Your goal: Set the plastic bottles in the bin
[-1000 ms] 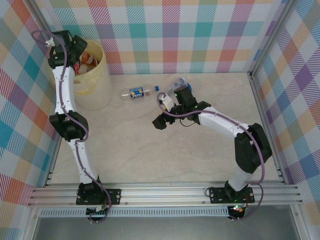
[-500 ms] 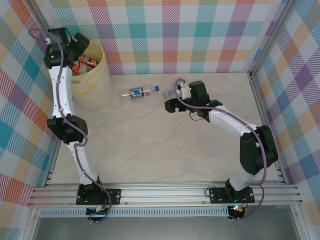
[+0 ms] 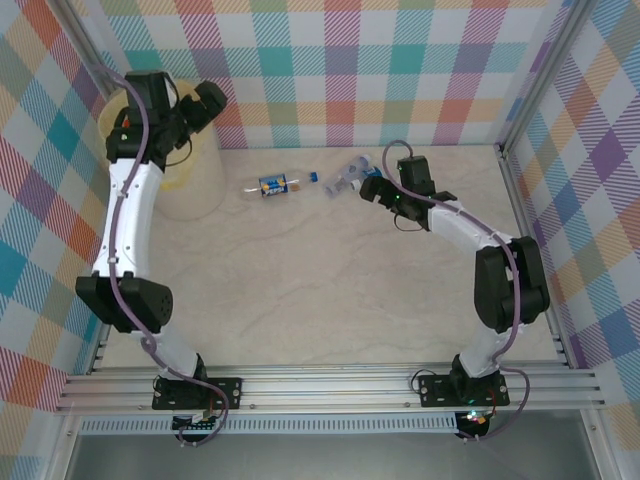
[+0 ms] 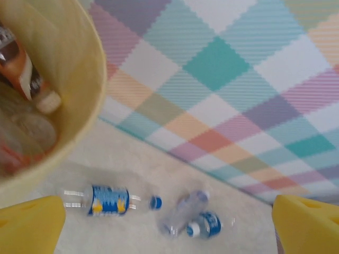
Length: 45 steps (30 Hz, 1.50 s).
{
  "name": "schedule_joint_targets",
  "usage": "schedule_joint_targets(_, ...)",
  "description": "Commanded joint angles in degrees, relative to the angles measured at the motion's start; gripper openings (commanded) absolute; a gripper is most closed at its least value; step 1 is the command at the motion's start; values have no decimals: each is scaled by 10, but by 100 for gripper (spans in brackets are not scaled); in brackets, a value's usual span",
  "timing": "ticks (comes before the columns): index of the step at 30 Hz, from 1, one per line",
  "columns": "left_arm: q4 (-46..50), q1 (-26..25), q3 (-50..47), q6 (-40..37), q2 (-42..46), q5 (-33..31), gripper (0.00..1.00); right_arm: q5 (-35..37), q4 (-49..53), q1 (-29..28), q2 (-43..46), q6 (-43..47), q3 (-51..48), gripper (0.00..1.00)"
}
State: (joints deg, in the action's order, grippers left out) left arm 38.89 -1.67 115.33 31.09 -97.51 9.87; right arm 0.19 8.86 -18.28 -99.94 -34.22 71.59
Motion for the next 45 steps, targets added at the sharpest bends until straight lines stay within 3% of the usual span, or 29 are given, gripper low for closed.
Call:
schedule_joint_targets(1, -58, -28, -84, 5, 67, 15, 100, 41, 27, 10, -20, -59, 41, 100)
schedule_joint_targets(11, -131, -118, -321, 79, 185, 20, 100, 96, 98, 38, -133, -156, 177, 100)
schedule_joint_targets(17, -105, -127, -395, 91, 234, 18, 100, 113, 50, 47, -175, -203, 204, 100)
schedule_joint_targets(22, -85, -127, -455, 91, 284, -8, 100, 97, 117, 54, -255, -226, 315, 100)
schedule_joint_targets(34, -45, -126, -491, 75, 318, -55, 100, 117, 229, 55, -404, -337, 516, 97)
schedule_joint_targets(38, -27, -126, -486, 60, 318, -69, 100, 138, 300, 56, -461, -328, 616, 95)
schedule_joint_targets(42, -25, -126, -489, 54, 317, -72, 100, 111, 340, 57, -508, -285, 699, 92)
schedule_joint_targets(45, -30, -126, -480, 38, 305, -48, 100, 111, 342, 58, -506, -274, 692, 87)
